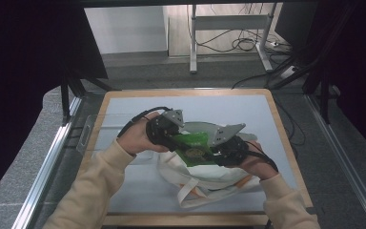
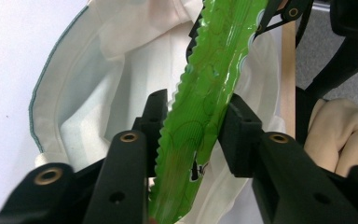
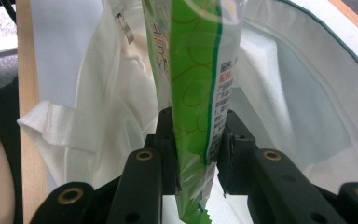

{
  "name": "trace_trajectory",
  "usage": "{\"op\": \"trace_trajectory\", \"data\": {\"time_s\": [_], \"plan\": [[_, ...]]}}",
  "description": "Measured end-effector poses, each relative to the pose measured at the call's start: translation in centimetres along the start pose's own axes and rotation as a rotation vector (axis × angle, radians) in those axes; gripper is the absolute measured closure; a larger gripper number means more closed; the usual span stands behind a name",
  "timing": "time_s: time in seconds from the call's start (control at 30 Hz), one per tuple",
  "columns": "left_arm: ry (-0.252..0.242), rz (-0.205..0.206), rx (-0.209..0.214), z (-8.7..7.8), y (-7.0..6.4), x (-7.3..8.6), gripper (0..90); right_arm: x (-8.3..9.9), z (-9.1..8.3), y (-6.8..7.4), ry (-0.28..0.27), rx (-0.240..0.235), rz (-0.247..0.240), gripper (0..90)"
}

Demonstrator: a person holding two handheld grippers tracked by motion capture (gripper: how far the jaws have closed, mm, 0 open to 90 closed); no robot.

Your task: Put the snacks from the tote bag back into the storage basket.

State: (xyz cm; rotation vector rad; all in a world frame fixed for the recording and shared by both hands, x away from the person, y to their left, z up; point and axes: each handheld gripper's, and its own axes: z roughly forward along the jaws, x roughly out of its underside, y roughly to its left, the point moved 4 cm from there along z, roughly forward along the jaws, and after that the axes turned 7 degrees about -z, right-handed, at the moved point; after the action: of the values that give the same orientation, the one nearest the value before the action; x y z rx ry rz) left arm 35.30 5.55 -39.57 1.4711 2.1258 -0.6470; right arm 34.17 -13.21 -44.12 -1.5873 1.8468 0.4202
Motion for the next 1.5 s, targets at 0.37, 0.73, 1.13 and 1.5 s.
{"op": "trace_trajectory", "data": {"time_s": [0.37,0.73,1.13,1.5], "plan": [[0.066,0.029,-0.009,0.6,0.2,0.7,69.0,-0.2,0.5,0.0,0.006,-0.004,-0.004,71.4],[0.047,0.031,-0.011,0.4,0.6,0.9,78.2,-0.2,0.5,-0.1,-0.033,-0.02,0.03,64.9],[0.012,0.01,-0.022,-0.7,1.3,0.7,78.8,0.5,-1.2,-0.6,-0.124,0.084,0.127,38.5],[-0.019,0.011,-0.06,-3.0,2.0,0.1,78.9,2.5,-3.2,-0.2,-0.175,0.124,0.2,32.4]]}}
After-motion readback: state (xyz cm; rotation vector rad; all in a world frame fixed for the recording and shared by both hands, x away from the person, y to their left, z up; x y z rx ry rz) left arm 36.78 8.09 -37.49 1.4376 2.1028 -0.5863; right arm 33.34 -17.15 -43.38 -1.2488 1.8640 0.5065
